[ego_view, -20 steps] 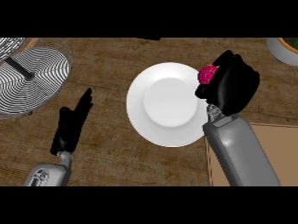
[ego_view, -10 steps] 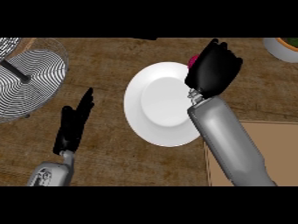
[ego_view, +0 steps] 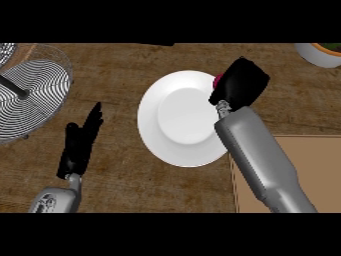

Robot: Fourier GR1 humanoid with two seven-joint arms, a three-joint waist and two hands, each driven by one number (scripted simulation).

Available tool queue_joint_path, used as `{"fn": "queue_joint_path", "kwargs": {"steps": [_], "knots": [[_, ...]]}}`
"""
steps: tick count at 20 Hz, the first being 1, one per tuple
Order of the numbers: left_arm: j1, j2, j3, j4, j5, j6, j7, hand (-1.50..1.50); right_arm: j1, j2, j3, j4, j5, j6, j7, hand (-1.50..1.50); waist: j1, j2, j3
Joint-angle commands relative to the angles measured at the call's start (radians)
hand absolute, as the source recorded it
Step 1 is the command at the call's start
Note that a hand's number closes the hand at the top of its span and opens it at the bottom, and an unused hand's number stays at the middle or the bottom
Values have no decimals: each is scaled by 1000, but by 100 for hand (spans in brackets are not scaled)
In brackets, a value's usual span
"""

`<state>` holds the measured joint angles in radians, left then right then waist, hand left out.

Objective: Pick the cupcake from the tray and place it in the plate

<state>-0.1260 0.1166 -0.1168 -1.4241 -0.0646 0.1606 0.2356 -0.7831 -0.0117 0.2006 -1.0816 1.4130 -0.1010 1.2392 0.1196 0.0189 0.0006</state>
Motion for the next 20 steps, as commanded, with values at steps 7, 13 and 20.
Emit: {"fn": "queue_joint_path", "kwargs": {"steps": [7, 13, 20], "knots": [[-4, 6, 29, 15, 15, -3, -12, 0, 40, 11, 56, 135, -376, -146, 211, -150, -21, -3, 0], [-2, 6, 38, 29, 6, 11, -11, 0, -26, 11, 200, 79, -436, -355, 118, -150, -42, -11, 0], [61, 17, 44, -1, 12, 11, -6, 0, 31, 11, 127, -89, -317, -712, -27, -150, -75, -24, 2]]}}
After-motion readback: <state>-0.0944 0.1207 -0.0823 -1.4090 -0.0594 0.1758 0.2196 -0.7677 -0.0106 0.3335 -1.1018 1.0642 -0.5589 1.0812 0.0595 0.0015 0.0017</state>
